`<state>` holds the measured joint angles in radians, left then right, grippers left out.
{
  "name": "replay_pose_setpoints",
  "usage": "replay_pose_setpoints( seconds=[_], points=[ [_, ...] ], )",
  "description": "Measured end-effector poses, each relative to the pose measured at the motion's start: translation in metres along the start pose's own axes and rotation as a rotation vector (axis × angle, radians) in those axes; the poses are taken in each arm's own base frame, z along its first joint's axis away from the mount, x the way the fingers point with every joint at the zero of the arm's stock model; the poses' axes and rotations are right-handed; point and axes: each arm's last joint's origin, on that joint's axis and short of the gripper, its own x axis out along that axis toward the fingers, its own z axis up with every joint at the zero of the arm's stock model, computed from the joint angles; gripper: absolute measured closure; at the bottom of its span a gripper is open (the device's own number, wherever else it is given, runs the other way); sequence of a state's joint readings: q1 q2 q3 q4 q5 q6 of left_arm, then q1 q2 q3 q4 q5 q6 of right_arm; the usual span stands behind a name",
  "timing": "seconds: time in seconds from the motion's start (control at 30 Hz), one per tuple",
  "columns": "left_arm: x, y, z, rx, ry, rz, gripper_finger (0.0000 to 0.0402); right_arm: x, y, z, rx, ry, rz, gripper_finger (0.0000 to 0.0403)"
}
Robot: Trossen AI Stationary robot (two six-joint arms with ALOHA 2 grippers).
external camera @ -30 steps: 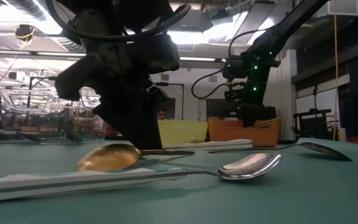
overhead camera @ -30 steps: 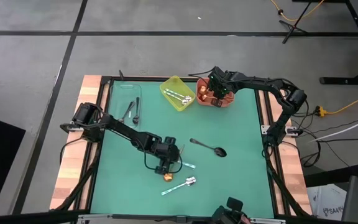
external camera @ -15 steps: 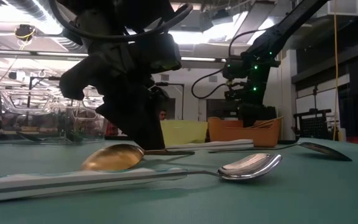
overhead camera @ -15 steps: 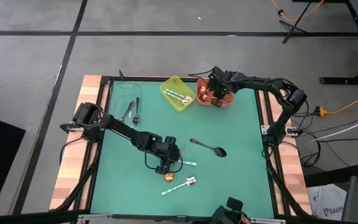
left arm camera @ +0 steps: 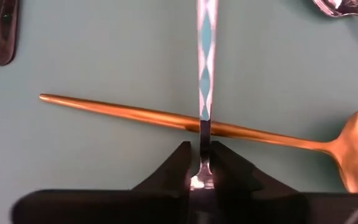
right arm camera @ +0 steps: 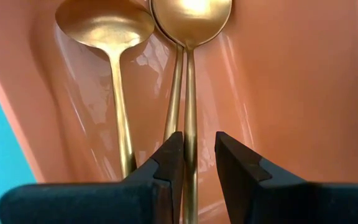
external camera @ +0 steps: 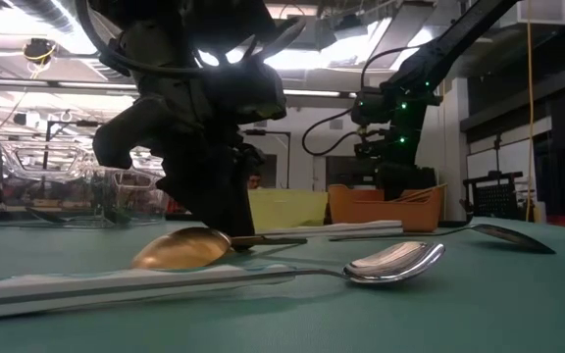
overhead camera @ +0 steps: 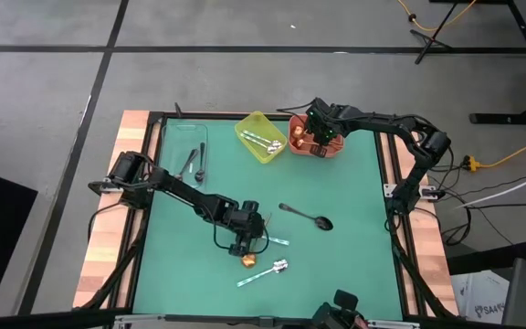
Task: Sort silverware by color (type)
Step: Put the gold spoon into the orange bin, then put the blue spoon into the green bin
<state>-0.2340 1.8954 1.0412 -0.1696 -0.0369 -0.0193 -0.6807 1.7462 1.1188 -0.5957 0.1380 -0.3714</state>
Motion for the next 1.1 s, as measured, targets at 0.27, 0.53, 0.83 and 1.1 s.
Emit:
replay_pose_setpoints(
  seconds=[0.27,0.53,0.83,1.1],
  points=[
    [0.000,0.000,0.000,-0.016,0.000,0.006,0.0394,-0.007,-0.002,0.002,-0.002,0.018,0.002,0.0320],
    [-0.011,0.006,0.005,-0.143,-0.029,0.098,0.0395,-0.029,-0.010,0.014,-0.007,0.050,0.011,0.0320],
    [-0.048,0.038,0.021,-0.535,-0.238,0.357,0.0395,-0.050,-0.019,0.029,0.012,0.002,0.000,0.0320],
    [-0.059,0.088,0.025,-0.919,-0.451,0.514,0.0395,-0.053,-0.021,0.035,0.083,-0.042,-0.015,0.0320]
  ],
)
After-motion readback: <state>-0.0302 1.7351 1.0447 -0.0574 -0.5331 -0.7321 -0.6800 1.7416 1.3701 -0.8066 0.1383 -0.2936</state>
